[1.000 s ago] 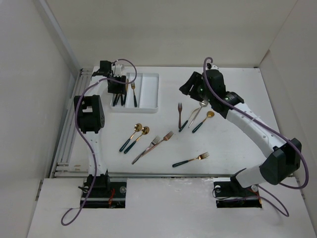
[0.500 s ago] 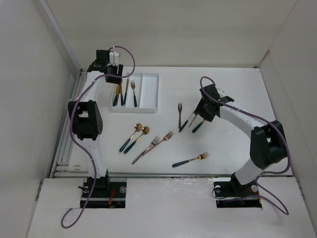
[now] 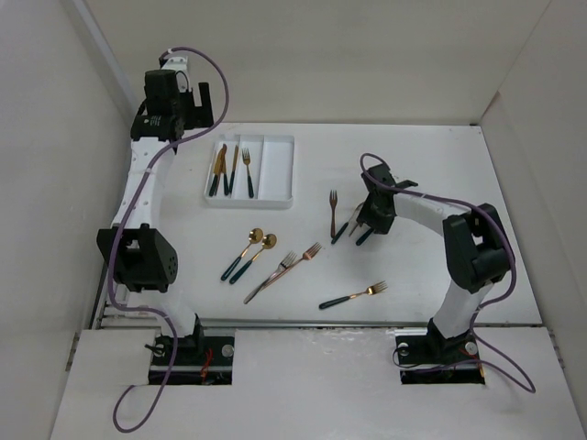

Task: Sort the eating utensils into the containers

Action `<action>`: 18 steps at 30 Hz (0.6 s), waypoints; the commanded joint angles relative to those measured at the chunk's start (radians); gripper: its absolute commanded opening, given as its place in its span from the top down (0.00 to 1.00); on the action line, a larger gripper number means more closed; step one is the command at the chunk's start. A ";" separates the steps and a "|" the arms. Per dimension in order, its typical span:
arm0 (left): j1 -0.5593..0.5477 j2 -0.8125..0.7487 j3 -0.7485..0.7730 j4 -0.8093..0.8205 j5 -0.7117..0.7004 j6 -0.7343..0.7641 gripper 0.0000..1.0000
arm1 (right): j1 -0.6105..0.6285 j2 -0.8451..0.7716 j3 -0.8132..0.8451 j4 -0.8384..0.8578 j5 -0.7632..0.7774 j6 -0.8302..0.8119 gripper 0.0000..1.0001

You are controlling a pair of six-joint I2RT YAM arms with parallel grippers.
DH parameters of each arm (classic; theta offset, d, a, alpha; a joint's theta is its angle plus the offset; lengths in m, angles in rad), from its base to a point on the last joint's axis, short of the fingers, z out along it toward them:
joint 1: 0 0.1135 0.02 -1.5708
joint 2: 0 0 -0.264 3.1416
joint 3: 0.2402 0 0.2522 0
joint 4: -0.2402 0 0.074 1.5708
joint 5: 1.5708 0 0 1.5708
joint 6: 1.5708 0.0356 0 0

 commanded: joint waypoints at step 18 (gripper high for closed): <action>-0.023 -0.067 -0.026 -0.020 0.002 -0.005 0.00 | -0.023 0.054 0.038 -0.027 0.018 0.004 0.96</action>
